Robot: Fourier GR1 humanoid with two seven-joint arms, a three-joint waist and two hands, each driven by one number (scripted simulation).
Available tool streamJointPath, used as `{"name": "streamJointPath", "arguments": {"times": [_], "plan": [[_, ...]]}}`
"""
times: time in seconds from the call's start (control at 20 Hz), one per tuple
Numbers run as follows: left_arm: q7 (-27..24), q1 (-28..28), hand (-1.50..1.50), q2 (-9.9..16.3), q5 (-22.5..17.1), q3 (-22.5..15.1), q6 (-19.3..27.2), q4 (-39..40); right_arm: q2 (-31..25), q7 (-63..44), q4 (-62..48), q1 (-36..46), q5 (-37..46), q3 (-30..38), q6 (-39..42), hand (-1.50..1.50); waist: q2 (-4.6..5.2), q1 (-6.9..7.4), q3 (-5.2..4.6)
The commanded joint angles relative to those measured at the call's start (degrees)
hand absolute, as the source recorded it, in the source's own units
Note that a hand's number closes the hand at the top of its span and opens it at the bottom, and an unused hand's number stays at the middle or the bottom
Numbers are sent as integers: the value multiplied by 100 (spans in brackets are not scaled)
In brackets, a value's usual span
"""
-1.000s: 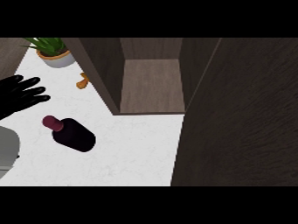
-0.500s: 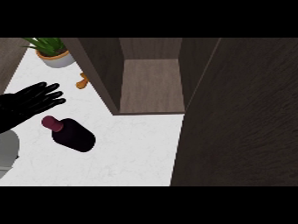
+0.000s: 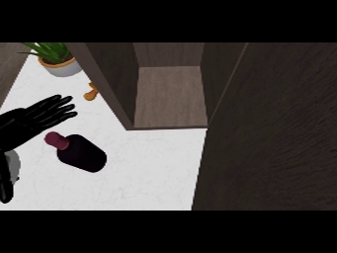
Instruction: Pick up the wine, place it into the cabinet and close the cabinet
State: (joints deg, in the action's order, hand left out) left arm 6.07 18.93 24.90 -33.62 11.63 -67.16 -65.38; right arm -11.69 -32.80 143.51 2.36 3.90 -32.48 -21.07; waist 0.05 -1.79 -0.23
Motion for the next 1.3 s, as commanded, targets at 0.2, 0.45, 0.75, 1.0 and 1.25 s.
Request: {"name": "streamJointPath", "arguments": {"times": [0.2, 0.45, 0.75, 1.0, 1.25], "plan": [[-746, 176, -150, -193, 1130, 305, -821, 521, -326, -588, 1140, -166, 591, -318, -158, -150, -11, -75, -7], [-1042, 490, -150, -351, 1716, 265, -694, 851, -378, -533, 996, 28, 514, -240, -238, -150, 6, -97, -5], [-1952, 155, -150, -503, 2622, 273, -486, 927, -322, -151, 631, 72, 514, -469, -385, -150, 27, -145, -22], [-2463, -23, -150, -490, 3098, 44, -390, 1051, -542, -21, 698, -23, 246, -293, -333, -150, 40, -191, -24], [-2483, 335, -150, -571, 3147, -243, -317, 1678, -495, -29, 604, 79, 296, -324, -486, -150, 40, -242, -21]]}}
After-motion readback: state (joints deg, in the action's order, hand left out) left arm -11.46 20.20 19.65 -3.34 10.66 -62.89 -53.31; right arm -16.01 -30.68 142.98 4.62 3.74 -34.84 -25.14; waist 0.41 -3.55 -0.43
